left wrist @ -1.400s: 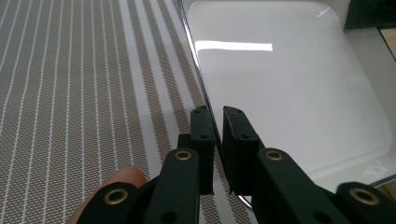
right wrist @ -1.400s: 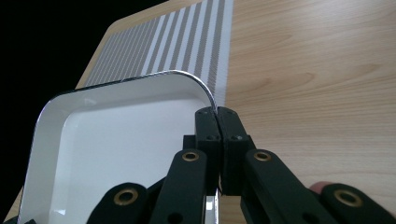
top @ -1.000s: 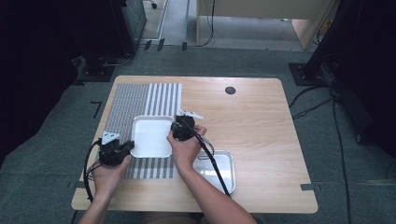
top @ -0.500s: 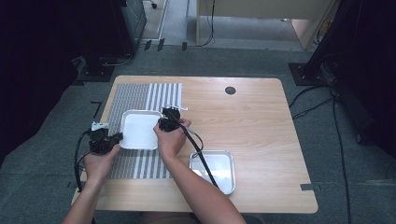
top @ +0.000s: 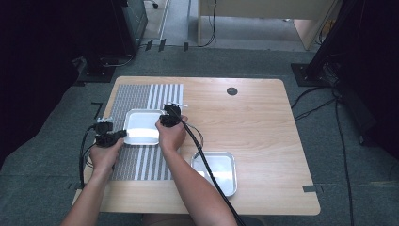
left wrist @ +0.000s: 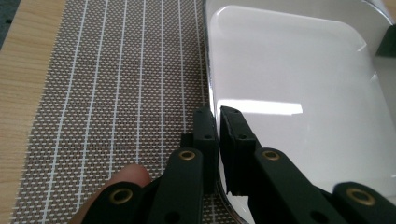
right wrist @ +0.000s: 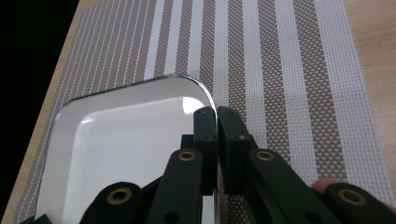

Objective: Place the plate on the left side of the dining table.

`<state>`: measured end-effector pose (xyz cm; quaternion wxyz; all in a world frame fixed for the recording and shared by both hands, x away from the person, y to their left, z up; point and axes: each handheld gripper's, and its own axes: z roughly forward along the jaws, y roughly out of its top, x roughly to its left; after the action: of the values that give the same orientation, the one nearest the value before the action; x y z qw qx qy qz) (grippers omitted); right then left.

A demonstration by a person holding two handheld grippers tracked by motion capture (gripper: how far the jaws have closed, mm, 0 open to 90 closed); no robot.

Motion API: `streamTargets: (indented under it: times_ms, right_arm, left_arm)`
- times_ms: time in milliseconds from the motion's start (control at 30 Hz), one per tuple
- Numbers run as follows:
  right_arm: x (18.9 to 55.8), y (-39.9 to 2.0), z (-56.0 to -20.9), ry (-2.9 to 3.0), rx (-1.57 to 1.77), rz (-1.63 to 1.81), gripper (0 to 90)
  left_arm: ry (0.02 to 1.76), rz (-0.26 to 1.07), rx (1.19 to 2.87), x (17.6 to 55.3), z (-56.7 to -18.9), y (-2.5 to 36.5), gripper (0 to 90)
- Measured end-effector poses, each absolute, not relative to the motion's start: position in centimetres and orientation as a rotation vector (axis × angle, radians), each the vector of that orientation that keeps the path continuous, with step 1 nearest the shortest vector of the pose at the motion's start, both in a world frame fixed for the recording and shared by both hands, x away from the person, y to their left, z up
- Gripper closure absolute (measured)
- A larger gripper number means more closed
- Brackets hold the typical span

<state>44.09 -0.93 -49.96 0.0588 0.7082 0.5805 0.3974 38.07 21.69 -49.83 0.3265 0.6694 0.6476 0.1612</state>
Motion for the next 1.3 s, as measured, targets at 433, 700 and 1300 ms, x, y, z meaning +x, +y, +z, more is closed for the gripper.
streamTargets:
  times_ms: [433,700,1300]
  right_arm:
    - [43.1,-4.0,-48.9,1.903,2.067,1.231,70.9]
    - [39.6,-2.6,-49.4,2.031,2.045,1.174,72.6]
    - [40.8,-1.9,-50.3,1.913,2.183,1.188,87.3]
  left_arm:
    - [1.677,0.428,1.723,36.2,-48.1,23.0,71.6]
    - [1.689,0.429,1.773,35.6,-48.9,22.0,80.3]
    - [1.734,0.474,1.715,37.9,-49.3,21.1,86.8]
